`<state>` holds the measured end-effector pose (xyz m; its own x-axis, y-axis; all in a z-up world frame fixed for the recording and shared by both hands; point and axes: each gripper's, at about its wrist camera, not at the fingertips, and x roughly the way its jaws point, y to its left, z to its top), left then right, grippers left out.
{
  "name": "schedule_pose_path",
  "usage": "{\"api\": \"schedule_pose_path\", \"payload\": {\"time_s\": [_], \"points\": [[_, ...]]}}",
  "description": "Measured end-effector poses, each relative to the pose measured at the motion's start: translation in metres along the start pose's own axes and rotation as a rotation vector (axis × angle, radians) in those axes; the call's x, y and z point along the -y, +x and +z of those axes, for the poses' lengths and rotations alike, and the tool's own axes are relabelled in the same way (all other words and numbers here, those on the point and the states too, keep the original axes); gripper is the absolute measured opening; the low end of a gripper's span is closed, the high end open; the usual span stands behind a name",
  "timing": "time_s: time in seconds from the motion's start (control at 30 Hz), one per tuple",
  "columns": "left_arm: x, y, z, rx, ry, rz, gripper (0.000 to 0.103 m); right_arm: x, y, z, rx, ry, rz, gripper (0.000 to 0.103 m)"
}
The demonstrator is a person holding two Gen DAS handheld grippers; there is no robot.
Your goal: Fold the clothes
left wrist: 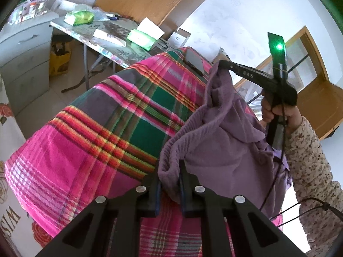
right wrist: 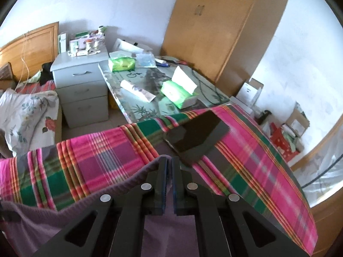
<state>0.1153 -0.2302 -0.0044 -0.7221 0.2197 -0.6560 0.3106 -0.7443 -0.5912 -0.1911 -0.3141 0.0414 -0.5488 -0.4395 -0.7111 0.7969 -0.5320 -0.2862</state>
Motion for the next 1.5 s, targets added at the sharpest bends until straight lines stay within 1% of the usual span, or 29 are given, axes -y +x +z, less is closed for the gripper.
{"api": "schedule_pose_path", "payload": {"time_s": [0.23, 0.3, 0.43, 0.57, 0.67, 0.87, 0.97, 1.1, 1.2, 1.3, 1.33, 1.4, 1.5], "points": [[-0.007, -0.002, -0.001, -0.008, -0.031, -0.024, 0.012, -0.018, 0.035, 0.019, -0.032, -0.021, -0.003, 0.004], [-0.007, -0.002, -0.001, -0.009, -0.033, -0.026, 0.012, -0.022, 0.042, 0.023, -0.037, -0.027, -0.006, 0.001], [-0.008, -0.003, -0.002, -0.015, -0.031, -0.031, 0.012, -0.028, 0.059, 0.03, -0.06, -0.033, -0.004, 0.001], [-0.007, -0.002, -0.002, -0.022, -0.026, -0.028, 0.012, -0.029, 0.068, 0.031, -0.08, -0.011, 0.003, 0.001], [-0.006, -0.003, -0.002, -0.032, -0.018, -0.027, 0.013, -0.022, 0.06, 0.029, -0.063, 0.026, 0.01, 0.001], [-0.009, -0.006, -0.002, -0.038, -0.033, -0.024, 0.015, 0.003, 0.024, 0.019, -0.041, 0.098, -0.018, 0.001], [-0.011, -0.01, -0.002, -0.038, -0.039, -0.018, 0.016, 0.019, -0.001, 0.005, -0.041, 0.139, -0.03, 0.003], [-0.005, -0.019, -0.004, -0.022, -0.01, 0.005, 0.016, 0.037, -0.038, -0.018, -0.033, 0.188, -0.065, 0.004], [-0.001, -0.03, -0.005, 0.007, 0.007, 0.024, 0.016, 0.05, -0.073, -0.04, -0.017, 0.239, -0.091, 0.007], [0.005, -0.045, -0.005, 0.05, 0.038, 0.04, 0.016, 0.063, -0.112, -0.071, 0.009, 0.306, -0.114, 0.009], [0.007, -0.051, -0.005, 0.065, 0.054, 0.042, 0.016, 0.067, -0.125, -0.081, 0.017, 0.329, -0.119, 0.012], [0.016, -0.059, -0.004, 0.088, 0.095, 0.04, 0.016, 0.074, -0.151, -0.104, 0.03, 0.369, -0.149, 0.013], [0.03, -0.06, -0.002, 0.086, 0.141, 0.012, 0.019, 0.086, -0.193, -0.143, 0.046, 0.435, -0.208, 0.013]]}}
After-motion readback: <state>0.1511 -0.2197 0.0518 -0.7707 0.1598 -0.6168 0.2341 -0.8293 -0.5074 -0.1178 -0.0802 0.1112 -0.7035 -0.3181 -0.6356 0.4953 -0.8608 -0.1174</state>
